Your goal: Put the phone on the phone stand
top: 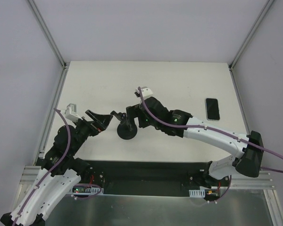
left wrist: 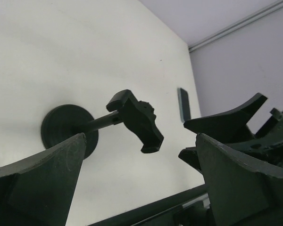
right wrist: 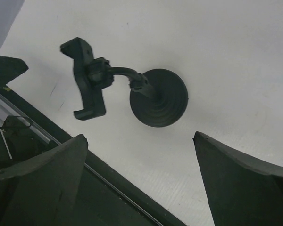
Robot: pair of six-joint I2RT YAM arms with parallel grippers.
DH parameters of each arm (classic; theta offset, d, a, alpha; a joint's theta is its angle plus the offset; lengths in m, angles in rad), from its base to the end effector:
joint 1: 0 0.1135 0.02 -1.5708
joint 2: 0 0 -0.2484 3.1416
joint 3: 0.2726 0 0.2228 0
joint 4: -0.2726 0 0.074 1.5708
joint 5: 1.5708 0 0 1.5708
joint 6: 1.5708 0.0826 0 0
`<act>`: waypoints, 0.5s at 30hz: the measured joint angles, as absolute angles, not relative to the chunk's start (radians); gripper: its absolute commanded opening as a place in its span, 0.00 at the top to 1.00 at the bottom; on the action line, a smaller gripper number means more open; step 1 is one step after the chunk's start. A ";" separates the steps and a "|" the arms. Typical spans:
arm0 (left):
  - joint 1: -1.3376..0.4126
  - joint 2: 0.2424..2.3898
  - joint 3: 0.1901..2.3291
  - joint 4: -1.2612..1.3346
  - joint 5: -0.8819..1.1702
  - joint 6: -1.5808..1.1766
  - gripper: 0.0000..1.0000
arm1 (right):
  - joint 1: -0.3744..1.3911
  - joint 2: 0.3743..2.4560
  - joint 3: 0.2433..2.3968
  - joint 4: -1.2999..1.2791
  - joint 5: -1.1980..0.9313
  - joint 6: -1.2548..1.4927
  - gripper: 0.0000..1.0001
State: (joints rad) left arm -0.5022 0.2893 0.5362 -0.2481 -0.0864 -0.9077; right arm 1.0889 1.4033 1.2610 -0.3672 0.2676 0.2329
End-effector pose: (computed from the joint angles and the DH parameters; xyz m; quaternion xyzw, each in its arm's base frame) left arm 0.1188 -0.0571 0.2948 -0.1722 0.6862 -0.4342 0.5575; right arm 0.1740 0.2855 0.3124 -0.2933 0.8057 0.2170 0.4666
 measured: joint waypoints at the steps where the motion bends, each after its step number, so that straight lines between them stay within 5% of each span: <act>1: -0.503 0.301 0.556 -0.283 -0.090 -0.884 0.01 | 1.104 1.418 1.273 -0.363 0.271 0.231 0.02; 10: -0.502 0.377 0.683 -0.418 -0.167 -0.717 0.01 | 1.223 1.573 1.410 -0.353 0.367 0.262 0.15; 15: -0.502 0.413 0.724 -0.434 -0.189 -0.670 0.01 | 1.242 1.665 1.481 -0.368 0.421 0.272 0.40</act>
